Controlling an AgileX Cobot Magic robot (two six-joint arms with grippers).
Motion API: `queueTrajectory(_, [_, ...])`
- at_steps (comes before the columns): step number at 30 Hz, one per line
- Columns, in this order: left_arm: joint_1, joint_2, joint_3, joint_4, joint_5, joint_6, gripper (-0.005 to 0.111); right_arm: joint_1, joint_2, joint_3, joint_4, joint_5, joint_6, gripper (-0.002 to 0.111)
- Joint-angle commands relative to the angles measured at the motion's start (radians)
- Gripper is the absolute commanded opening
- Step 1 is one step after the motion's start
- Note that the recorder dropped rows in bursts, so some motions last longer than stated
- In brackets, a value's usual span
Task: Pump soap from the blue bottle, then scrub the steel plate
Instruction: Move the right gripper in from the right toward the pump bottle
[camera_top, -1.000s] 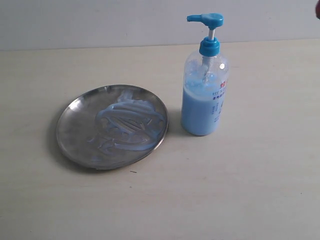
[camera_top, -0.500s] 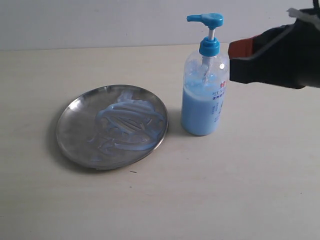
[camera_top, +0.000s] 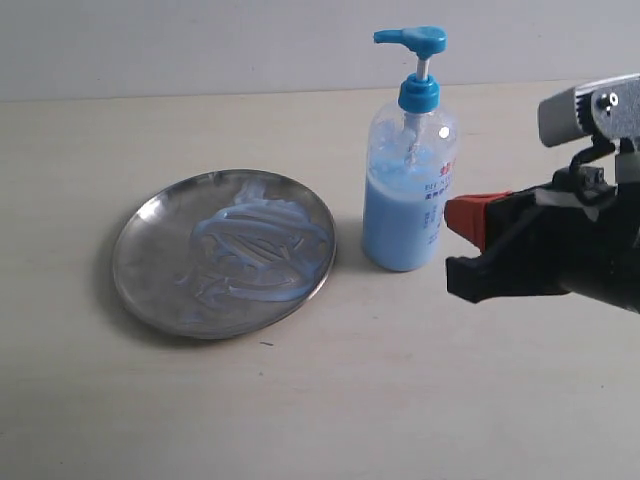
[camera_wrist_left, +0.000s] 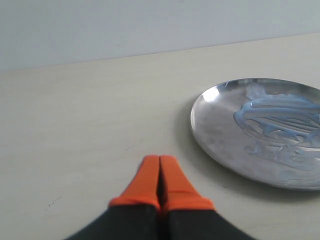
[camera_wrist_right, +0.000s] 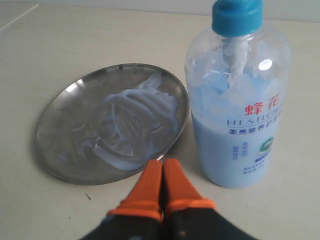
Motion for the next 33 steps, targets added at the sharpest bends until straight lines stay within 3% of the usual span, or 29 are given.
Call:
queueTrajectory(1, [0.003, -0.006, 0.003, -0.001, -0.006, 0.001, 0.0, 0.004, 0.003, 0.05, 0.003, -0.131, -0.132, 0.0])
queueTrajectory(7, [0.003, -0.006, 0.003, -0.001, -0.006, 0.001, 0.0, 0.004, 0.003, 0.1, 0.038, -0.313, -0.127, 0.0])
queueTrajectory(13, [0.003, -0.006, 0.003, -0.001, -0.006, 0.001, 0.0, 0.004, 0.003, 0.114, 0.037, -0.28, -0.097, 0.0])
queueTrajectory(21, [0.003, -0.006, 0.003, -0.001, -0.006, 0.001, 0.0, 0.004, 0.003, 0.279, 0.236, -0.518, -0.18, 0.0])
queueTrajectory(25, [0.003, -0.006, 0.003, -0.001, -0.006, 0.001, 0.0, 0.004, 0.011, 0.279, 0.236, -0.508, -0.18, 0.0])
queueTrajectory(27, [0.003, -0.006, 0.003, -0.001, -0.006, 0.001, 0.0, 0.004, 0.036, 0.279, 0.236, -0.463, -0.18, 0.006])
queueTrajectory(29, [0.003, -0.006, 0.003, -0.001, -0.006, 0.001, 0.0, 0.004, 0.069, 0.279, 0.236, -0.478, -0.18, 0.021])
queueTrajectory(31, [0.003, -0.006, 0.003, -0.001, -0.006, 0.001, 0.0, 0.004, 0.09, 0.279, 0.236, -0.52, -0.18, 0.048])
queueTrajectory(33, [0.003, -0.006, 0.003, -0.001, -0.006, 0.001, 0.0, 0.004, 0.09, 0.279, 0.236, -0.535, -0.18, 0.064])
